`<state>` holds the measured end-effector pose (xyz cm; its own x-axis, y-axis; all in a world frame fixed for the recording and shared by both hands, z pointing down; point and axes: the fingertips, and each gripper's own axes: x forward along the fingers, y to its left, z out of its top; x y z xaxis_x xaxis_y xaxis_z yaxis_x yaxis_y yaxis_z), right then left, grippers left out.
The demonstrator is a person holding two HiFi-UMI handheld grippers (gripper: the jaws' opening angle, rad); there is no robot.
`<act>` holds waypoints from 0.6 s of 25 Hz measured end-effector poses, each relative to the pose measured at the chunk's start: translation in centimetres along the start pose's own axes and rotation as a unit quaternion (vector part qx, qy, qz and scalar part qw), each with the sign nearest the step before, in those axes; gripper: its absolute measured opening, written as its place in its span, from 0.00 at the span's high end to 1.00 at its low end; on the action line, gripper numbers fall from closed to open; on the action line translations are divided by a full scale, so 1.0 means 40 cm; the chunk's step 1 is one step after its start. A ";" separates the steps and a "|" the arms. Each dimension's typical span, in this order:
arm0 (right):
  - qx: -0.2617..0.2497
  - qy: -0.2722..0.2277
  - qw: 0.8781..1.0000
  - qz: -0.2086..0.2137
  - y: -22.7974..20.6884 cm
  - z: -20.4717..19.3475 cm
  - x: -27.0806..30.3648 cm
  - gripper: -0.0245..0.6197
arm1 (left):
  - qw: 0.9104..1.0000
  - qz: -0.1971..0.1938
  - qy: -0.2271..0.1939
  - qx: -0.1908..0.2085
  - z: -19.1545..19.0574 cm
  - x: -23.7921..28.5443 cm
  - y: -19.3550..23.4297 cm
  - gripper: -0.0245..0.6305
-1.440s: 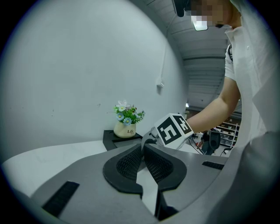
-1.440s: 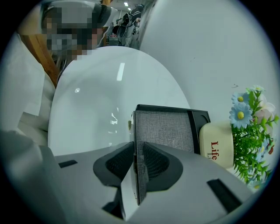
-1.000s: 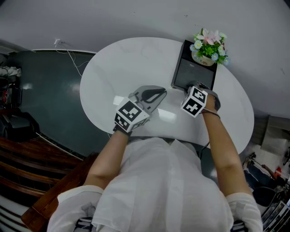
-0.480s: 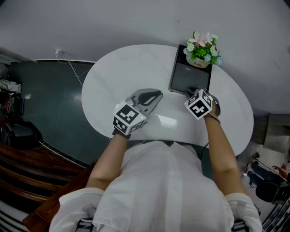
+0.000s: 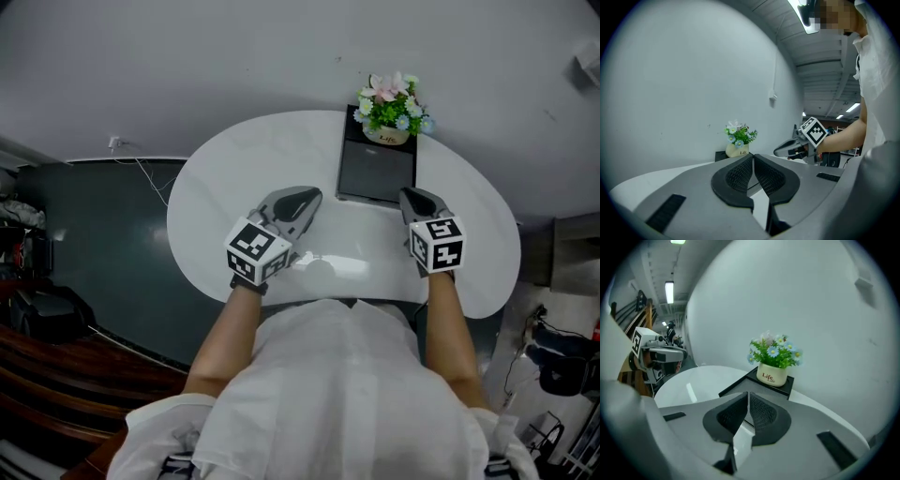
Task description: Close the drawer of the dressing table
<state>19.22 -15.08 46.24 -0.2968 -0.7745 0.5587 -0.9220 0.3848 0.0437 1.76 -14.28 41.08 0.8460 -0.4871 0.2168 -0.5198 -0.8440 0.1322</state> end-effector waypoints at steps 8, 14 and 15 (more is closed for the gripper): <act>0.114 -0.123 0.984 -0.061 -0.053 0.035 -0.156 0.95 | 1.000 -0.009 -0.015 0.016 0.049 0.010 -0.018 0.93; 0.122 -0.159 0.976 -0.085 -0.054 0.030 -0.242 0.95 | 0.999 -0.007 -0.027 0.022 0.078 -0.015 -0.018 0.93; 0.122 -0.164 0.975 -0.088 -0.054 0.031 -0.255 0.95 | 0.999 -0.005 -0.031 0.024 0.086 -0.023 -0.015 0.93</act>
<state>23.93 -8.65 39.44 -0.1558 -0.9522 0.2628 -0.9856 0.1319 -0.1061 1.72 -14.10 37.46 0.8574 -0.4907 0.1554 -0.5066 -0.8579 0.0863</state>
